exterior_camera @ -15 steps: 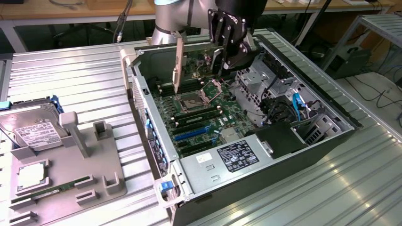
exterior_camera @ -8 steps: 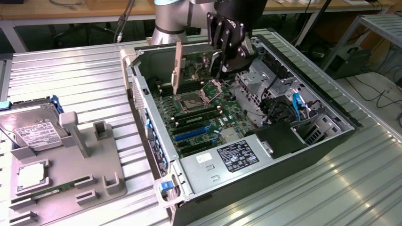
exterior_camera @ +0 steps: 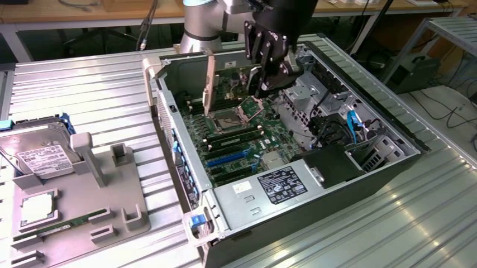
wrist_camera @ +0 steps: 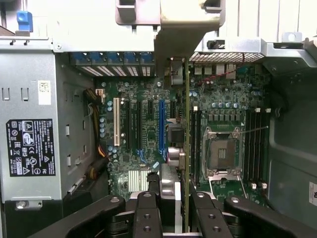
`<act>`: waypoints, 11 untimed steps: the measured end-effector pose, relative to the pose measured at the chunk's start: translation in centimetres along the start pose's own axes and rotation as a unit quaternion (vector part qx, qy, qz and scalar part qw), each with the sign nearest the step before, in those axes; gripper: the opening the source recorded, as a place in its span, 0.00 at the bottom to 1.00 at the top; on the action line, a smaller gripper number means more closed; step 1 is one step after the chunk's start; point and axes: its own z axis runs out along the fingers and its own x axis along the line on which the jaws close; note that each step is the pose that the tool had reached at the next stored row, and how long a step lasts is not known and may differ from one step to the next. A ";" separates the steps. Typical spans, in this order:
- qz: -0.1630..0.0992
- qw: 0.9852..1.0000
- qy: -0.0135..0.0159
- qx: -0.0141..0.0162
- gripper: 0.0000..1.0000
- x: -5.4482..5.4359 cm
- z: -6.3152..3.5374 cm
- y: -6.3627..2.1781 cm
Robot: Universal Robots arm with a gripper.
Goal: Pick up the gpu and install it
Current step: 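Insert the gpu into the slot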
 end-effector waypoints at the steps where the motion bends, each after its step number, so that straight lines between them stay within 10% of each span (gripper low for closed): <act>1: 0.000 1.000 0.000 0.000 0.29 0.0 0.18 0.00; 11: 0.000 1.000 -0.001 0.000 0.29 0.3 1.54 0.09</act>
